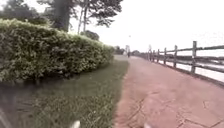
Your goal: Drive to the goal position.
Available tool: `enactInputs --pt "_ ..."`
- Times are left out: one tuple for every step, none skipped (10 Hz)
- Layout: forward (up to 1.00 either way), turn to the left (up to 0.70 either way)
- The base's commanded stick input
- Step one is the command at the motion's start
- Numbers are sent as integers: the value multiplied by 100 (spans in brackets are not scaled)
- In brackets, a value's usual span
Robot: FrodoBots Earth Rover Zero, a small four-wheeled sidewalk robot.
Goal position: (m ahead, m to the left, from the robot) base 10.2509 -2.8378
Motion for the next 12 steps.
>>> enactInputs --pt "70 0" --pt "70 0" --pt "70 0" --pt "70 0" --pt "70 0" --pt "70 0" --pt "70 -4" --pt "70 -18" --pt "70 -27" --pt "70 -27" --pt "70 -27" --pt "70 -27"
